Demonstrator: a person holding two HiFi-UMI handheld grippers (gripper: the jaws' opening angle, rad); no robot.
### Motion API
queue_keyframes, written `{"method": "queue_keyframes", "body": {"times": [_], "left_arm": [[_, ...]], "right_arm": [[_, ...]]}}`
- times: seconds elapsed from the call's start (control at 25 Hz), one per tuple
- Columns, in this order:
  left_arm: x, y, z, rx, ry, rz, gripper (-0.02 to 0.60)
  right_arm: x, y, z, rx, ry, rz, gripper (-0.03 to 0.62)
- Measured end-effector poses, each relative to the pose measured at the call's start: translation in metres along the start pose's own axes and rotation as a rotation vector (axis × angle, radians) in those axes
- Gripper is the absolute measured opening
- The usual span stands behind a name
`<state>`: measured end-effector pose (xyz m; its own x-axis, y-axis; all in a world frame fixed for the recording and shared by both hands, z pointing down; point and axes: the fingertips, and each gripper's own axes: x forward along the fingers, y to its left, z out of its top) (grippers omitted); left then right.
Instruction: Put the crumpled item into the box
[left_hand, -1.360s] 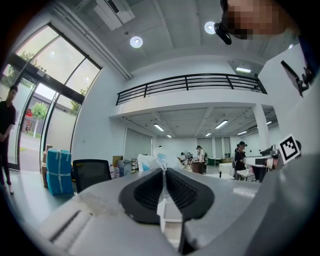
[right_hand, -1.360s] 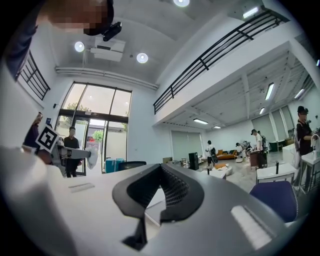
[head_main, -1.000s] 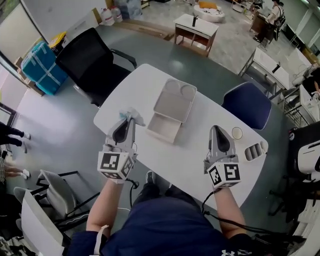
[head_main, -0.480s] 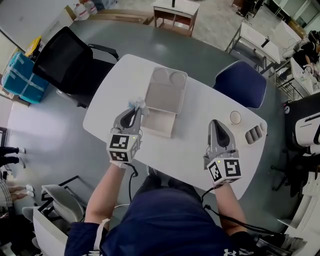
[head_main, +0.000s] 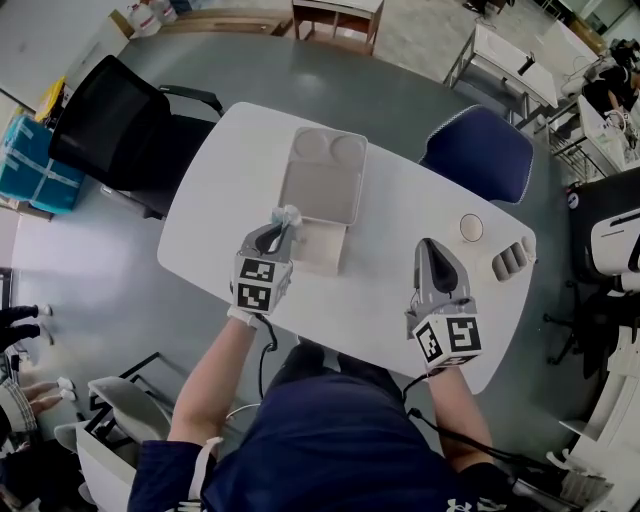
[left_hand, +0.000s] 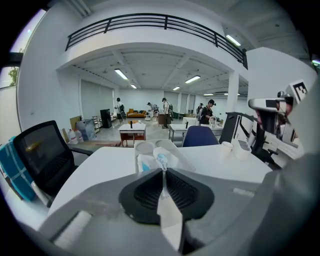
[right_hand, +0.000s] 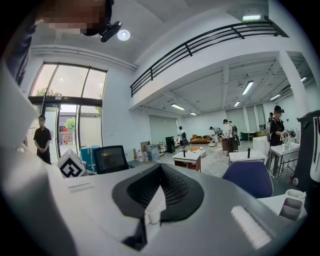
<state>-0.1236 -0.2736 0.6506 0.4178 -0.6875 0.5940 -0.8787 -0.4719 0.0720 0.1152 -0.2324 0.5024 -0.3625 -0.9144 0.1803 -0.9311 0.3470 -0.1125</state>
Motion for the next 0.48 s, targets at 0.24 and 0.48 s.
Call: {"method": "queue_keyframes", "body": {"times": [0.24, 0.48], "left_arm": [[0.028, -0.001, -0.037, 0.028, 0.128, -0.028, 0.026], [0.051, -0.009, -0.066, 0.051, 0.230, -0.068, 0.027]], "right_arm": [[0.000, -0.004, -0.007, 0.008, 0.021, -0.014, 0.002], [-0.003, -0.012, -0.009, 0.016, 0.025, -0.031, 0.003]]}}
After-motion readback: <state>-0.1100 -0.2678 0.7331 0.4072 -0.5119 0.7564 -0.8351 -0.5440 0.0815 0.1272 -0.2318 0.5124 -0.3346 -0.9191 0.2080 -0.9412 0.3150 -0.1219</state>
